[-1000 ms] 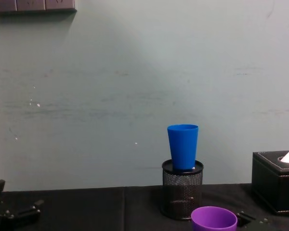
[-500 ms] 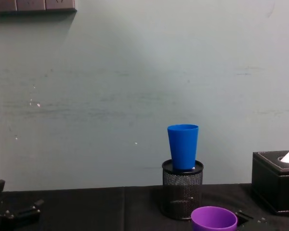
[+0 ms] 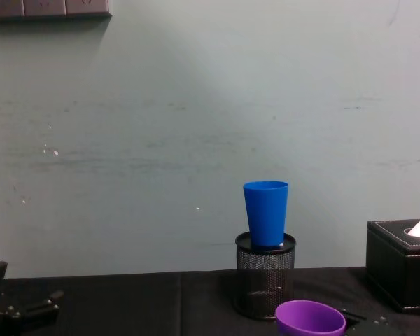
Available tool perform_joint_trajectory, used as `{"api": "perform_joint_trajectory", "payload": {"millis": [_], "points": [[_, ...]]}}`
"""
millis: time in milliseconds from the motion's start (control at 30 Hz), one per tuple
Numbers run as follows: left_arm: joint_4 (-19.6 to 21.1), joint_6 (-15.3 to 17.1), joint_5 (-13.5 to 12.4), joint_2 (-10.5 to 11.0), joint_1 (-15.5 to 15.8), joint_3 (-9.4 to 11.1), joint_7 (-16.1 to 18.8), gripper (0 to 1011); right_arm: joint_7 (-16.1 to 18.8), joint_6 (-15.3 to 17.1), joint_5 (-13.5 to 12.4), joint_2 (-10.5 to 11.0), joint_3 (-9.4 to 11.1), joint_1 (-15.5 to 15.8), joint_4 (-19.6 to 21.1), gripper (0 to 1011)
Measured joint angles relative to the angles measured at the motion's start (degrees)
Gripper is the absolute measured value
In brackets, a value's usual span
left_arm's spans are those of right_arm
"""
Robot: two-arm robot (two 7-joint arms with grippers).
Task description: Pick up one cup with a gripper and tap it against the other cup.
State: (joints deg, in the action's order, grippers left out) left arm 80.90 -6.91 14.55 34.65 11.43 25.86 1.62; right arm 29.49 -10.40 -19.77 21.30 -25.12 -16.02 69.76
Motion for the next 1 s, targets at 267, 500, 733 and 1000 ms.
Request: {"api": "perform_joint_trajectory", "payload": {"millis": [267,500,733,1000], "points": [[0.00,0.00,0.00,0.00,0.00,0.00,0.00,1000,-0.44,1.94,0.09,0.56,0.94,0.71,2.97,720],[0.00,0.00,0.00,0.00,0.00,0.00,0.00,1000,-1.38,8.02,-0.64,2.14,2.46,1.51,10.12,720],[0.00,0.00,0.00,0.00,0.00,0.00,0.00,1000,-2.33,14.57,-2.98,3.48,3.77,1.39,16.47,720],[0.00,0.00,0.00,0.00,0.00,0.00,0.00,1000,-3.14,19.06,-5.07,4.70,4.06,-0.06,20.54,720]]}}
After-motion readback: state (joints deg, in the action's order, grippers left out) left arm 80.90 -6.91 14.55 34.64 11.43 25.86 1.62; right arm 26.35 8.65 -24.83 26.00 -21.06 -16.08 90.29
